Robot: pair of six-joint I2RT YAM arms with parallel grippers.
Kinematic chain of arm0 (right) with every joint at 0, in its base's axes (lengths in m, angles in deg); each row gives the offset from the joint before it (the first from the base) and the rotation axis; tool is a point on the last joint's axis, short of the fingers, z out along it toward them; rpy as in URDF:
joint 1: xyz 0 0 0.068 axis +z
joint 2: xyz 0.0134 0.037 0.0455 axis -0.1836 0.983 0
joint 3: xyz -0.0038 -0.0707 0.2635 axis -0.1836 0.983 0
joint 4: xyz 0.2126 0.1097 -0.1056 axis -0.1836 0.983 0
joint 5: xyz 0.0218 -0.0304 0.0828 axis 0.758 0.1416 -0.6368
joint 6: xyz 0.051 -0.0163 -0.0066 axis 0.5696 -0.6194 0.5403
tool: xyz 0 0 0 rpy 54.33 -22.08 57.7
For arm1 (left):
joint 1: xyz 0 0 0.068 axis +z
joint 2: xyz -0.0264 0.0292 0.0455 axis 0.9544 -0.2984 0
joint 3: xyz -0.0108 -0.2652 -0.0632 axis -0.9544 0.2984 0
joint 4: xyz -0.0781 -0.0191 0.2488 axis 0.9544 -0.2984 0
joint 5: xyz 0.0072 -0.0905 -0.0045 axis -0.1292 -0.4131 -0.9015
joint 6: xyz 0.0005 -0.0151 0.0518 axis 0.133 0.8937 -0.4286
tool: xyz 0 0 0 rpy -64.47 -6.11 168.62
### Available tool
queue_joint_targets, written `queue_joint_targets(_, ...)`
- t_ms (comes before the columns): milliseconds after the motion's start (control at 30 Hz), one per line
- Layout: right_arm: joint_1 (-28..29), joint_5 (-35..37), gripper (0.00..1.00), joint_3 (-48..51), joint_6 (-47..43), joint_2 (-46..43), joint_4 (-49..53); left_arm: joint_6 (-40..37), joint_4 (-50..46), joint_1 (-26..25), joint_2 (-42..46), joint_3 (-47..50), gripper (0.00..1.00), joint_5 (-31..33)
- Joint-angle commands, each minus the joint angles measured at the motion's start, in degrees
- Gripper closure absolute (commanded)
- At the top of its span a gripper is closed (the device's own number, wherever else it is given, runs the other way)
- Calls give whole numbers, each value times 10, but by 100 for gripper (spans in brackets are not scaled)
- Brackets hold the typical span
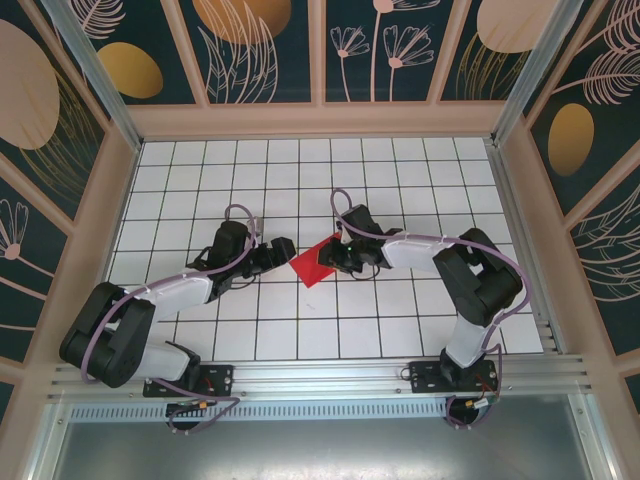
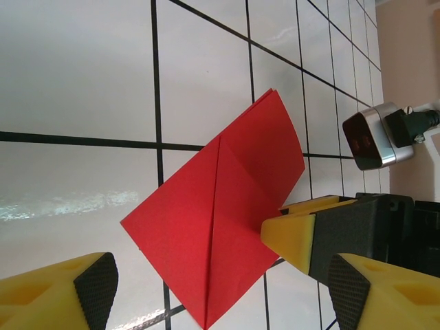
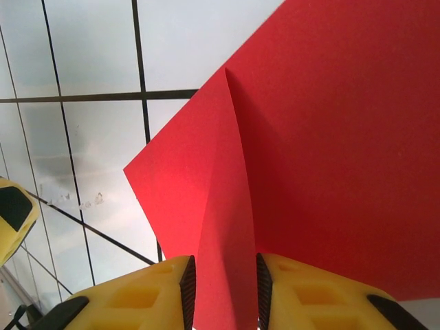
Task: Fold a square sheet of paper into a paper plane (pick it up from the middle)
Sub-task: Turn over the paper at the center of the table.
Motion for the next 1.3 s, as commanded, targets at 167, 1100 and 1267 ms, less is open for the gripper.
queue_joint_targets(167, -3, -25, 84, 32, 52, -8, -106, 44, 44, -2, 7, 23, 17, -19)
queue_joint_targets(1100, -31, -105, 88, 18, 150, -43, -279, 248, 299, -15, 31, 119, 1, -88)
queue_joint_targets(1267, -31, -124, 88, 8, 161, -37, -284, 239, 341, -16, 11, 108, 10, -89)
